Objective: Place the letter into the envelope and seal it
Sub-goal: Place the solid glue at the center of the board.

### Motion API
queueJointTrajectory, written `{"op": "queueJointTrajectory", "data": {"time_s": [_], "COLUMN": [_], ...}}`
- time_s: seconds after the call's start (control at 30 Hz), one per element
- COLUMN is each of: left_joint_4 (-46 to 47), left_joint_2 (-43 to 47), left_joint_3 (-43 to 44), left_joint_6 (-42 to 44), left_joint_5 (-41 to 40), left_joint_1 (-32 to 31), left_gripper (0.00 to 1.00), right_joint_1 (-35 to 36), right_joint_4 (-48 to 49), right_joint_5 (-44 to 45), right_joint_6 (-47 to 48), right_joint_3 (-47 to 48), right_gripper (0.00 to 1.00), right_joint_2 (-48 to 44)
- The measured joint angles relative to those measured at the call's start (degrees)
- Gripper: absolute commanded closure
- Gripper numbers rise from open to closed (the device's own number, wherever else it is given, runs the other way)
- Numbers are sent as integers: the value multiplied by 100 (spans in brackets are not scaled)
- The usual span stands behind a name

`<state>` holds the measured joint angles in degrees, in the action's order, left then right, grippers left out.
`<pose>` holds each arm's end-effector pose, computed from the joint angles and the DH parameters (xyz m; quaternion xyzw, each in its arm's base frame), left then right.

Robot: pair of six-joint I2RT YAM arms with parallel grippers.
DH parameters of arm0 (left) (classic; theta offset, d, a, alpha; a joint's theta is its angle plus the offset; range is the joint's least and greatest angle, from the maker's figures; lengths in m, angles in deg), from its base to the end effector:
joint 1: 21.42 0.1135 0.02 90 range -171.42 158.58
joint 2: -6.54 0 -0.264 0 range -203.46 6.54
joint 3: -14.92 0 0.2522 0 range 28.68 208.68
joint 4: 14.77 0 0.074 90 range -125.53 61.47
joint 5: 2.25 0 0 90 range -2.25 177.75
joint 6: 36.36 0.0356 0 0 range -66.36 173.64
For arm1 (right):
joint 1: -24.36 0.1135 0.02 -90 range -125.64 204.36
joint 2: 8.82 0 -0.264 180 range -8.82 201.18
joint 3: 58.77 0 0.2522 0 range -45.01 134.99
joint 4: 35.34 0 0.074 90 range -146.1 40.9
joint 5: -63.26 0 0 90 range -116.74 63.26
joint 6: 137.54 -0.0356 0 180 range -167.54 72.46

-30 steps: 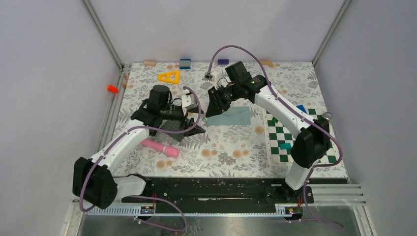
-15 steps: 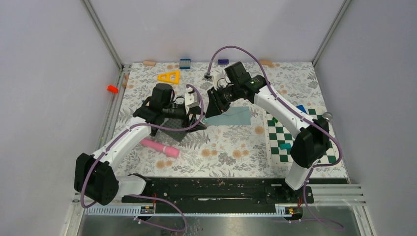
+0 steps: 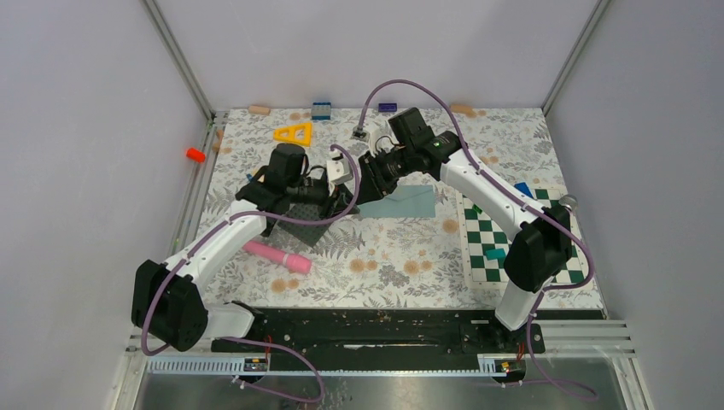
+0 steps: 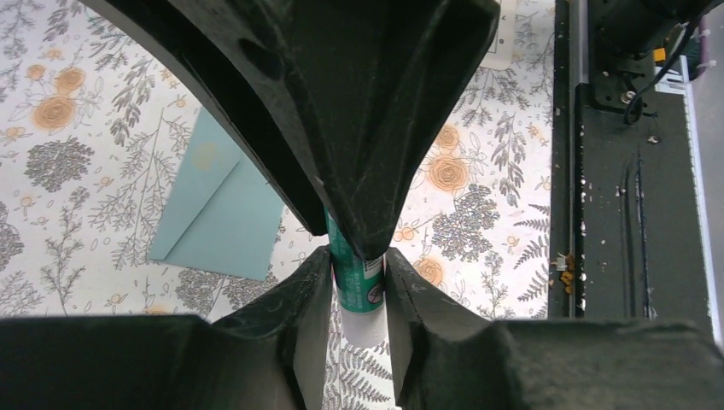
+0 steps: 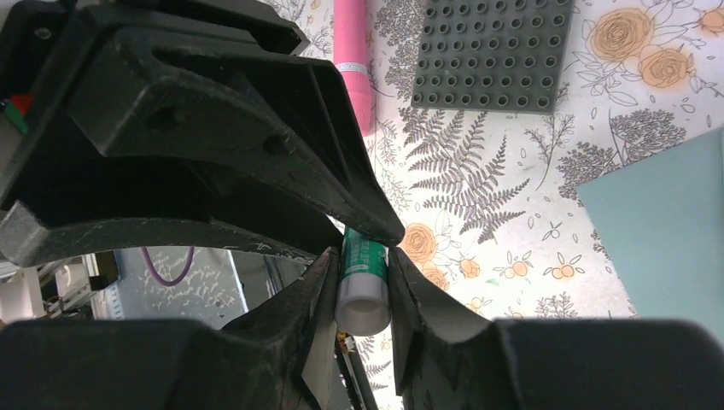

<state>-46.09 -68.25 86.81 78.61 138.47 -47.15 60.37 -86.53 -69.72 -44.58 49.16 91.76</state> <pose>0.2425 -0.1474 0.3012 0.5230 0.6360 -0.3814 0.4202 0.3018 0.2494 0.3360 -0.4209 0.7591 0.4268 0.2538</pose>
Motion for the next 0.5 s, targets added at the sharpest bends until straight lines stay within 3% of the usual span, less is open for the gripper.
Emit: {"op": "queueJointTrajectory", "data": {"time_s": [0.13, 0.23, 0.3, 0.37, 0.4, 0.43, 0.5], "left_joint_4": [-46, -98, -103, -103, -105, -105, -214], "left_joint_2": [-28, -79, -98, -109, -109, -109, -109], "left_joint_3": [44, 107, 116, 122, 129, 133, 140], "left_joint_6": [-59, -96, -101, -101, -101, -101, -92], "left_joint_5": [-94, -146, -151, -153, -155, -162, -184], "left_joint_1": [-9, -15, -20, -24, -24, -24, -15], "left_gripper": [96, 100, 100, 100, 100, 100, 100], "right_joint_1": [0, 0, 0, 0, 0, 0, -17], "right_joint_4": [50, 52, 55, 48, 50, 48, 39], "right_joint_5": [85, 149, 166, 184, 186, 208, 260], "right_joint_6": [26, 28, 28, 26, 24, 59, 46], "right_joint_3": [0, 0, 0, 0, 0, 0, 4], "right_gripper": [100, 96, 75, 45, 12, 2, 0], "right_joint_2": [0, 0, 0, 0, 0, 0, 0]}}
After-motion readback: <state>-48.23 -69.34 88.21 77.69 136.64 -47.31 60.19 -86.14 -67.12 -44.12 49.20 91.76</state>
